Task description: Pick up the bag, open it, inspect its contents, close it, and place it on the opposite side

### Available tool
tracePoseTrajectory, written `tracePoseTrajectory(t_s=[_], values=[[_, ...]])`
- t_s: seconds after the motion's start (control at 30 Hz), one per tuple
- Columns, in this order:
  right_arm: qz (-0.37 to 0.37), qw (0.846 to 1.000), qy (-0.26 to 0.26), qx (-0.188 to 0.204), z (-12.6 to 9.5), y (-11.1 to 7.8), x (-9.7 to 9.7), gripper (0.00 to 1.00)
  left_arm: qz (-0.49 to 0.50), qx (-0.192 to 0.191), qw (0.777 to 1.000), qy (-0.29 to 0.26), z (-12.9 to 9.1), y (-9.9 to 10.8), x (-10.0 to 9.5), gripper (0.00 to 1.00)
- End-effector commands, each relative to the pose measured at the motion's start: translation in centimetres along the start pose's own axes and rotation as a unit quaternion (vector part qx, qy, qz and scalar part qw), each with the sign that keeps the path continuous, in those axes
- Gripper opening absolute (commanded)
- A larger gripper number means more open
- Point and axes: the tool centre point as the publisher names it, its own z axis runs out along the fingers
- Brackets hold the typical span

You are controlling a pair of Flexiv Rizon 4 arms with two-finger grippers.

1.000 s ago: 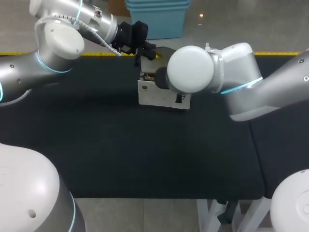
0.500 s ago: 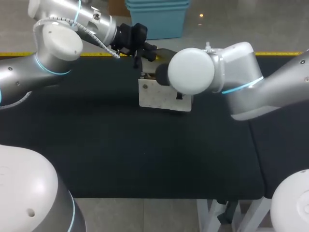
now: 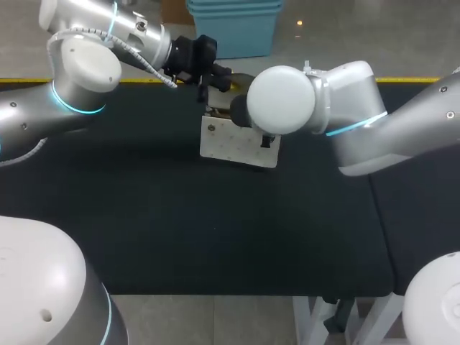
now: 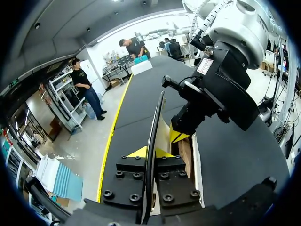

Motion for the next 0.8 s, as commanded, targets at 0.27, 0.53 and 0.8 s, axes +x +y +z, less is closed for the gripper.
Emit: tracePoseTrajectory(t_s=[0.27, 0.53, 0.8], values=[[0.005, 1.0, 0.001, -0.006, 0.1, 0.0, 1.1, 0.0, -0.011, 0.008, 1.0, -0.012, 0.0, 0.0, 0.2, 0.0], [0.004, 1.0, -0.01, -0.007, -0.7, 0.2, 1.0, 0.0, -0.016, 0.008, 1.0, -0.006, 0.5, 0.1, 0.3, 0.0], [0.007, 1.0, -0.012, -0.01, -0.7, 0.4, 1.3, 0.0, -0.029, 0.008, 1.0, -0.004, 0.8, 0.2, 0.4, 0.0]])
